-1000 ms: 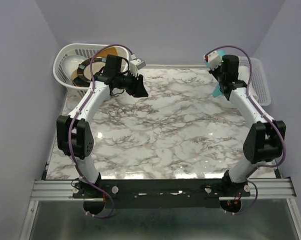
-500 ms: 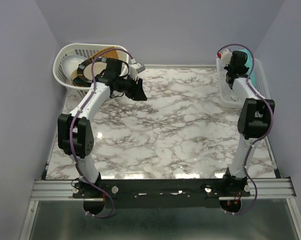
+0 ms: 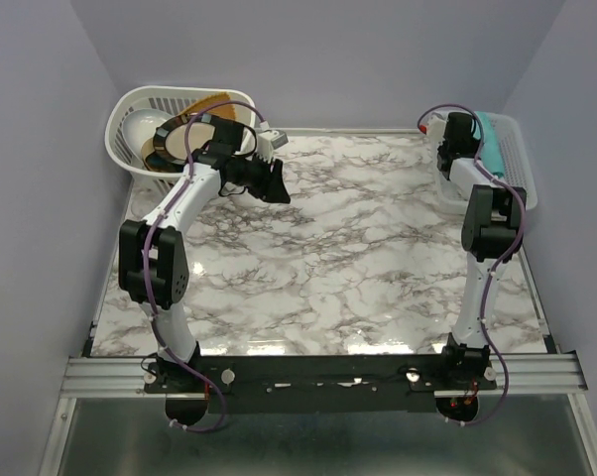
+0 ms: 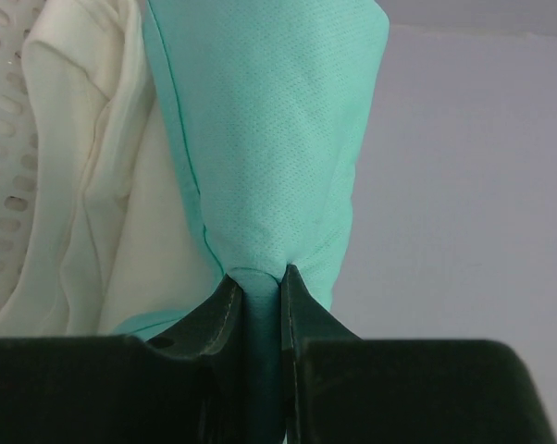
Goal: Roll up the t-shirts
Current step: Place the T-shirt in the bin.
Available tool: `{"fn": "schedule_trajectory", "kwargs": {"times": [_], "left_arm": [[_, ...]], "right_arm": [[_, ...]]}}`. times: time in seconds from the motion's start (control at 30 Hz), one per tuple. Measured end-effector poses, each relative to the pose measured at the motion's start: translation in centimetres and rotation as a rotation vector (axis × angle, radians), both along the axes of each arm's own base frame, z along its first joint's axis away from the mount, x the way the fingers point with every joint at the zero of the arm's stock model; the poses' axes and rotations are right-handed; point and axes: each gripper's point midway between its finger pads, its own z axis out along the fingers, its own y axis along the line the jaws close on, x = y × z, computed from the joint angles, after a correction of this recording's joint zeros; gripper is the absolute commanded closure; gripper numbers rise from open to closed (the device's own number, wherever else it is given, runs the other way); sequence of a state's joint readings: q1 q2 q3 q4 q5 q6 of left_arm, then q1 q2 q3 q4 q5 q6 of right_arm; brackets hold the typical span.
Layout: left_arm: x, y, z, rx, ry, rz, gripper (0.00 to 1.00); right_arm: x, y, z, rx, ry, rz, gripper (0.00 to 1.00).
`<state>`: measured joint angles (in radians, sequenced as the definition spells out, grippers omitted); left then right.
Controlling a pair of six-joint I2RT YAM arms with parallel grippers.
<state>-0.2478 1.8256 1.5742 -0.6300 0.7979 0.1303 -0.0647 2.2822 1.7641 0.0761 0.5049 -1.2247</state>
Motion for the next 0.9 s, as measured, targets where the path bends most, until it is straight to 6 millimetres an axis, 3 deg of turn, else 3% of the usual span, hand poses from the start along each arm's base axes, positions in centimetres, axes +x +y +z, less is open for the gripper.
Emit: {"fn": "schedule_trajectory", "kwargs": {"times": [0.43, 0.8, 0.9], "left_arm": [[0.2, 0.0, -1.2, 0.008, 0.029, 0.001, 0.49], [0.3, -0.1, -1.9, 0.012, 0.043, 0.002, 0.49], [0.3, -0.1, -1.9, 0.012, 0.043, 0.002, 0.49]], "right_arm": [[-1.6, 0.1, -3.4, 0.129, 0.085, -0.093, 0.99], [-0.8, 1.0, -5.2, 0.274, 0.116, -0.147, 0.99], [-1.1, 1.6, -5.8, 0.327, 0.126, -0.148, 0.79]]}}
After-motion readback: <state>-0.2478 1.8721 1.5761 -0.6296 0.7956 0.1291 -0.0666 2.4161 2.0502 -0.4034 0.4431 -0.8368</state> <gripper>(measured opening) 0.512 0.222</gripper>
